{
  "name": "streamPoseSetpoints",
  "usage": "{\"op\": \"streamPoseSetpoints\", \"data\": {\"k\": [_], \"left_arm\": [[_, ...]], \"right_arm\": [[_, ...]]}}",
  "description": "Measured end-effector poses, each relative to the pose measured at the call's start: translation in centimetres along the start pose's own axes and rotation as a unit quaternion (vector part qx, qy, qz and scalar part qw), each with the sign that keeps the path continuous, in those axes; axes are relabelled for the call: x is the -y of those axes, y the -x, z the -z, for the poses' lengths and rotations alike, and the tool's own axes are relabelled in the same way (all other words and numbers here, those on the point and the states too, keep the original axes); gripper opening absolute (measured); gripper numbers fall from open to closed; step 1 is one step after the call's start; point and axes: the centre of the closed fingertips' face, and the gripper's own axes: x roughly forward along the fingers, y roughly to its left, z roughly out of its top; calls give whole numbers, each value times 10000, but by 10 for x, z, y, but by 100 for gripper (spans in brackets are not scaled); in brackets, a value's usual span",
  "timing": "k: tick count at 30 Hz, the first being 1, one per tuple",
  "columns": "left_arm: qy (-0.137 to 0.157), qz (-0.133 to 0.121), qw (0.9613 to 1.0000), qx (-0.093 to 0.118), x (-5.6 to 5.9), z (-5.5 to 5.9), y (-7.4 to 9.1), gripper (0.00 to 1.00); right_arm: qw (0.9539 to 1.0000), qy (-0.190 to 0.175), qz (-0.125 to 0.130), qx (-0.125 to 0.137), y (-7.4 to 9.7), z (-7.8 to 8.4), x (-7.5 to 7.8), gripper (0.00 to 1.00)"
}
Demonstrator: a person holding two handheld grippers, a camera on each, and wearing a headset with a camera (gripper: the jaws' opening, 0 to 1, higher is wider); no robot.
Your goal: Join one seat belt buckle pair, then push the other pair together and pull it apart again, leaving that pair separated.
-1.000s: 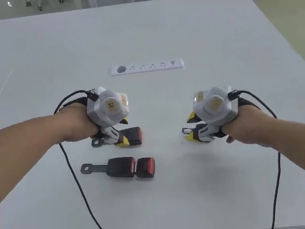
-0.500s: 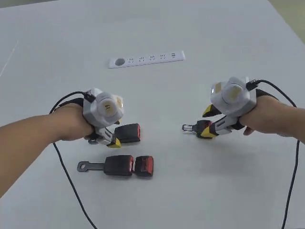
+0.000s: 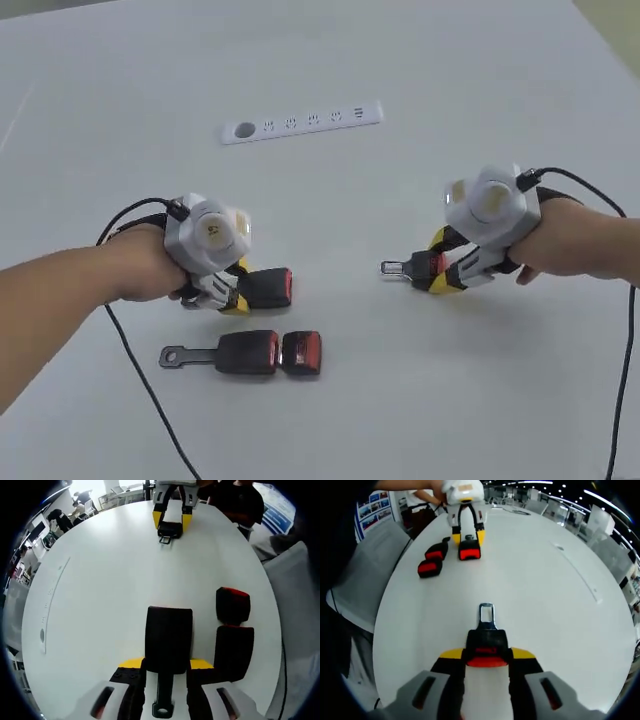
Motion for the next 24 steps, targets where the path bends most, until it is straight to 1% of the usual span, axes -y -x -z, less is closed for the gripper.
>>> {"op": "streamPoseSetpoints", "data": {"k": [4,8,14,17,20,24], "left_arm": [[-51,-21,9999,-84,5,-4,3,32],[-6,-25,9999,-162,7,-6,4,31],[109,-31,9996,-277,4,-3,3,31],[164,-45,9995,-278,5,-3,3,31],[164,-64,9995,-262,6,-4,4,31],[195,-75,9995,-229,6,-4,4,31]], "right_arm": [[10000,64,12,-23,-2,1,0,33],[10000,72,-2,-27,-3,2,0,33],[9998,174,-37,-111,-5,2,0,33],[9992,322,-40,-227,-5,1,0,33],[9990,362,1,-253,-5,-1,-2,33],[9995,232,49,-227,-8,-8,-3,33]]}}
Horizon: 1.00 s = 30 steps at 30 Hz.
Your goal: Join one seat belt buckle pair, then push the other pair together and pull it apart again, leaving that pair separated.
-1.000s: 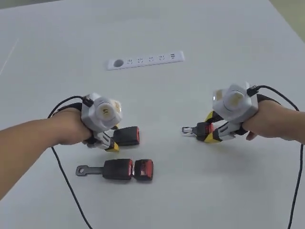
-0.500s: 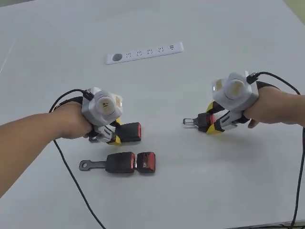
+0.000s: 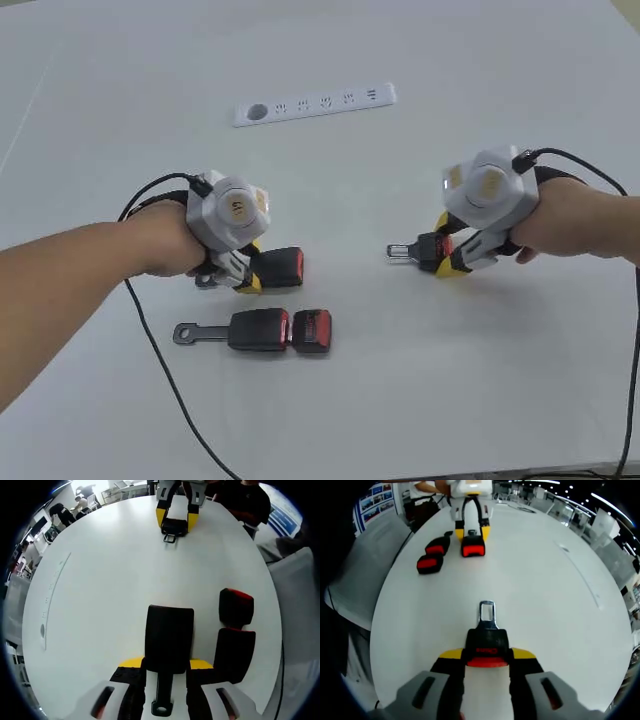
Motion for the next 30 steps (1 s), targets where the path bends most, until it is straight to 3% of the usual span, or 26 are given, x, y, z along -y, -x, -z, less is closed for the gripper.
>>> {"op": "streamPoseSetpoints", "data": {"k": [9,16,30], "left_arm": [[-20,-3,10000,-29,0,0,0,31],[-22,-8,10000,-23,-1,1,-1,31],[-25,-2,10000,-20,-7,4,-4,31]], "right_arm": [[9996,89,-61,251,-22,-45,-14,33],[9990,214,-74,384,-42,-75,-12,33],[9987,399,-123,287,-57,-96,-11,33]]}}
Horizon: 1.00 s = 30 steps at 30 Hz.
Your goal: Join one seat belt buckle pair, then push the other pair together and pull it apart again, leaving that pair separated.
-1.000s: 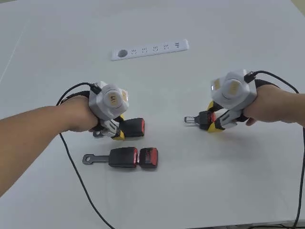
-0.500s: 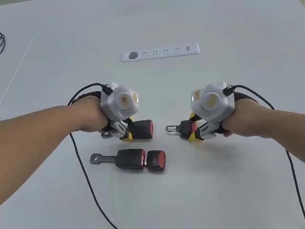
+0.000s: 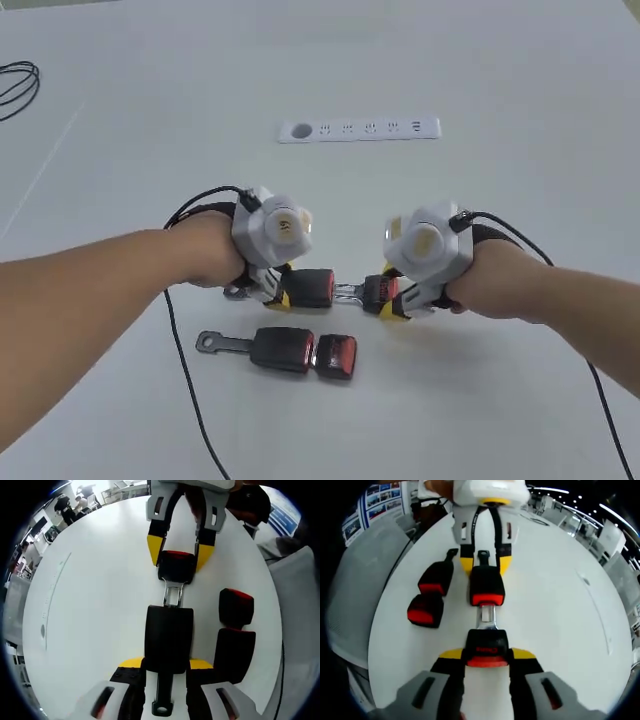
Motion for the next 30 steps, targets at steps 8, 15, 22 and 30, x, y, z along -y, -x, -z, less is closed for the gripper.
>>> {"op": "streamPoseSetpoints", "data": {"k": [8,15,22,30], "left_arm": [[-184,38,9997,-130,-1,0,-2,31],[-226,52,9995,-202,-1,0,-2,30],[-280,75,9996,-24,-2,1,-2,30],[-258,57,9996,119,-2,0,-3,30]], "right_arm": [[9995,287,105,-50,-4,-9,-1,33],[9999,41,67,108,-8,-11,3,33],[9996,8,84,267,-9,-13,1,32],[9991,-93,185,366,-13,-20,1,31]]}}
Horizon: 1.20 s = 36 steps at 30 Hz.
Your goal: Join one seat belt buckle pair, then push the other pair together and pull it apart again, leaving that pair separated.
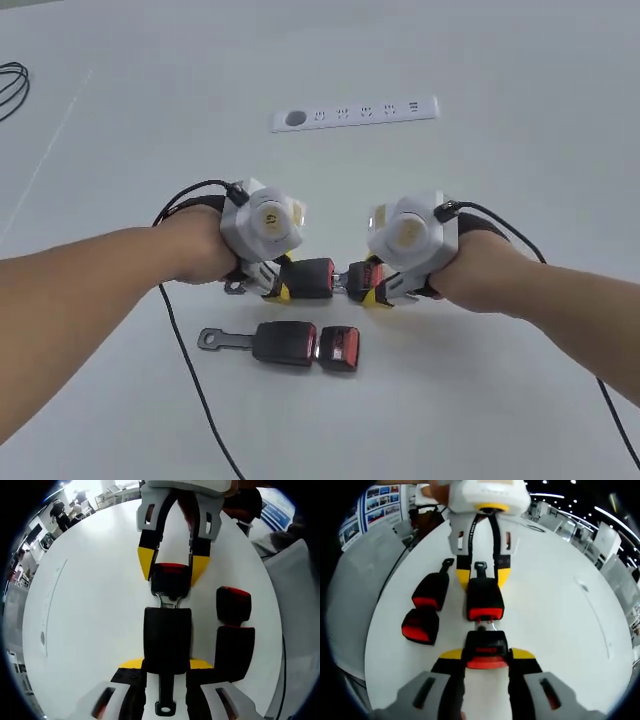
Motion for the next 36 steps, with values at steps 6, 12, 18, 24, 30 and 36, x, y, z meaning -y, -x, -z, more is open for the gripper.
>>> {"op": "streamPoseSetpoints", "data": {"k": [6,12,18,24,30,36], "left_arm": [[-46,0,9999,156,1,0,1,30],[-4,-30,9996,281,1,0,1,30],[1,-32,9998,175,1,-1,1,30],[35,-47,9999,102,1,-1,1,30],[63,-61,9999,100,2,-1,1,30],[73,-40,9999,85,1,-1,0,30]], "right_arm": [[10000,-46,33,42,-6,-8,-1,31],[10000,7,56,-60,-6,-8,0,31],[10000,44,43,-24,-6,-8,0,31],[10000,50,38,-15,-5,-6,0,32],[10000,18,41,10,-3,-3,0,32],[10000,29,24,-14,3,4,1,32]]}}
